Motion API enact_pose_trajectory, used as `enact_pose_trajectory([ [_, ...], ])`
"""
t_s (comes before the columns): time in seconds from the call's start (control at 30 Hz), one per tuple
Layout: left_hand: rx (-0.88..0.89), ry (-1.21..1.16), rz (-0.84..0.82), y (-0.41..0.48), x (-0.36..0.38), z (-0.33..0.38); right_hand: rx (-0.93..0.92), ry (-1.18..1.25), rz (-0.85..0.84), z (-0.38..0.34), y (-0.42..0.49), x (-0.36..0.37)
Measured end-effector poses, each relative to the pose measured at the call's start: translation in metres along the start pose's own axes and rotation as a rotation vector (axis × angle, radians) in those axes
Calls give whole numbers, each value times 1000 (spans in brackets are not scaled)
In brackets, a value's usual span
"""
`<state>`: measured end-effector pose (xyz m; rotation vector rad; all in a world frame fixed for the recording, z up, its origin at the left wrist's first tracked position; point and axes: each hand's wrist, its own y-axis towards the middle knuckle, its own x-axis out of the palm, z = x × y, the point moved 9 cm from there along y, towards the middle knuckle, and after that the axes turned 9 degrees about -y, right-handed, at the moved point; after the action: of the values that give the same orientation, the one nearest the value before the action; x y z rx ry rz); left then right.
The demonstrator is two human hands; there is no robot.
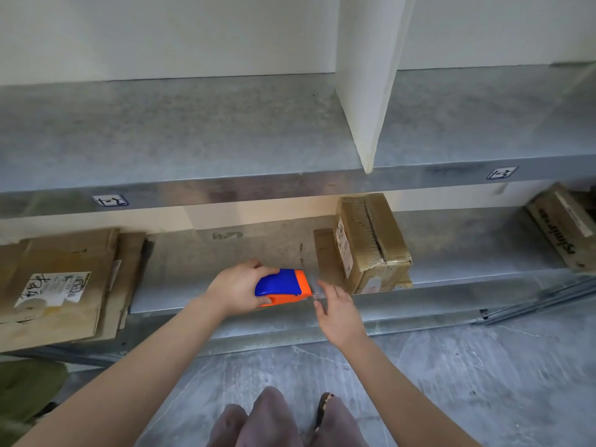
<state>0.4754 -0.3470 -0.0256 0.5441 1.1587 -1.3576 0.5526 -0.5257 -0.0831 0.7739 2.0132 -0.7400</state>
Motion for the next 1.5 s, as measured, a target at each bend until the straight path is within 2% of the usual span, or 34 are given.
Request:
enact_pose_trajectory([
  [0.13, 14, 8, 18, -11, -2, 1, -32, -42, 18, -5, 0, -1],
  [0.27, -51, 68, 36, -32, -21, -28, -88, -251, 14, -13, 0, 1],
  [0.4, -39, -8, 118, -51, -48, -45, -123, -322, 7, -29, -2, 2],
  [0.6, 184, -59, 237, -60, -80, -4, -176, -133, 185, -53, -6, -45],
  [0.7, 302, -55, 264, -59, -97, 27, -142, 0, 243, -52, -10, -79],
  [0.97, 490, -41, 308, -55, -127, 98, -51, 221, 249, -28, -19, -130],
  [1.17, 529, -27, 356, -48, -135, 142, -11, 427, 167, -2, -33, -152],
  [1.33, 467, -50, 367, -33, -112, 164, 36, 405, 338, 46, -36, -182],
  [1.5, 349, -143, 350, -29, -79, 168, 136, 354, 255, 105, -27, -198],
])
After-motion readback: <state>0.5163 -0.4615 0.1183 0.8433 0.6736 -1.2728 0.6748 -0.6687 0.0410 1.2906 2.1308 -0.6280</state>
